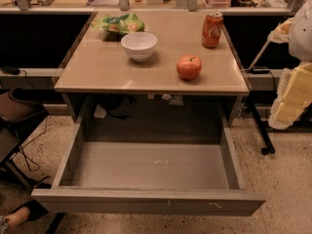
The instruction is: Place apple into top drawer
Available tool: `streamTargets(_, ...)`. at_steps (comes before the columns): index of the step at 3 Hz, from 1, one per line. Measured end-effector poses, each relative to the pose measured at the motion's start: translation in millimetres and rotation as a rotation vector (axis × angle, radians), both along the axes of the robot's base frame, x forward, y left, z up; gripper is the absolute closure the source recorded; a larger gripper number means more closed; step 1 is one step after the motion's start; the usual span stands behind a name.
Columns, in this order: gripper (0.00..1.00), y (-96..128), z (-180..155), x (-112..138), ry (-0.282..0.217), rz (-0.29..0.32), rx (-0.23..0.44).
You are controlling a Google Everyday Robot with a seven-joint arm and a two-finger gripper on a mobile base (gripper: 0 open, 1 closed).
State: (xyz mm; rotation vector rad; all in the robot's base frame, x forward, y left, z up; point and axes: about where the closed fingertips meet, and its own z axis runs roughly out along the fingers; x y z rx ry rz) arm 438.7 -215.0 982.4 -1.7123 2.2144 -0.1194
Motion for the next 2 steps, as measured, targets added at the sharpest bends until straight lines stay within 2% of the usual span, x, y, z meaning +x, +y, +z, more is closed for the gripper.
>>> streamTargets(1, 0.0, 0, 0, 0, 0.0, 0.0, 0.0)
streamTargets(2, 0.0, -1, 4, 10, -0.01, 0.009, 0.024)
